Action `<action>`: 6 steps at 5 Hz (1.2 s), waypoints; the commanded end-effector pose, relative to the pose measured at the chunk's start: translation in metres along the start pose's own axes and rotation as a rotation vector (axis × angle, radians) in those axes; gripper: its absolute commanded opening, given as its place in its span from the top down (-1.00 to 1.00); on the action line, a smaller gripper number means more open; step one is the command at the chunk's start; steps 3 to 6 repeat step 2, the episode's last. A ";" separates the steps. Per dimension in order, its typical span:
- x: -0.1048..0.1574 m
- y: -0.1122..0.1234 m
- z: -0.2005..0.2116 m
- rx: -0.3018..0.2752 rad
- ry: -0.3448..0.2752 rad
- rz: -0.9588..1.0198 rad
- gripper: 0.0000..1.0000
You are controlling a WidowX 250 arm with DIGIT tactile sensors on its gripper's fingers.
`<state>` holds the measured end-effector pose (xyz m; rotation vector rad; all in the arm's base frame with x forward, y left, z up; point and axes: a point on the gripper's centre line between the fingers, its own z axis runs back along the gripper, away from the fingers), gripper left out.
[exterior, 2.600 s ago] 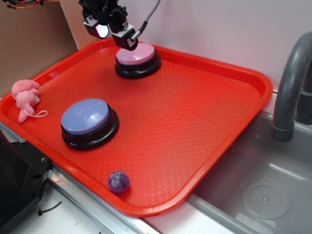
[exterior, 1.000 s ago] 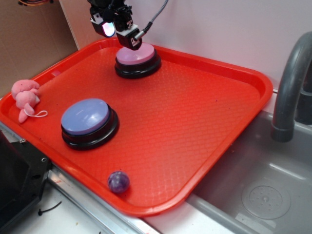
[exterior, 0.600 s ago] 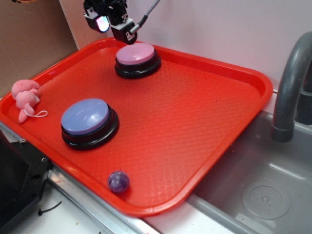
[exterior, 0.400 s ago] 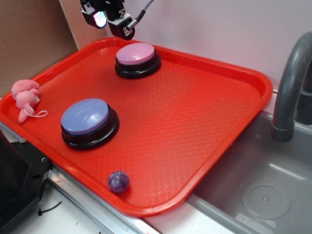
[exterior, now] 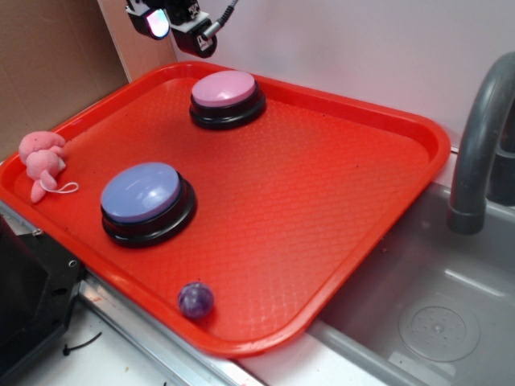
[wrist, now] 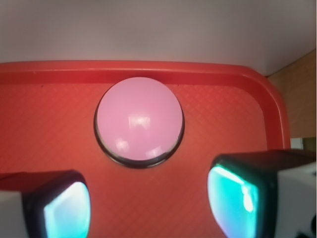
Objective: Push the pink button.
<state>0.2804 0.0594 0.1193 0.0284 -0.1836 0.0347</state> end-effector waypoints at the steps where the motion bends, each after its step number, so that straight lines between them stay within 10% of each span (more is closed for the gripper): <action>1: 0.002 0.000 0.033 0.018 -0.064 0.007 -1.00; 6: -0.007 -0.003 0.051 0.043 -0.055 -0.029 -1.00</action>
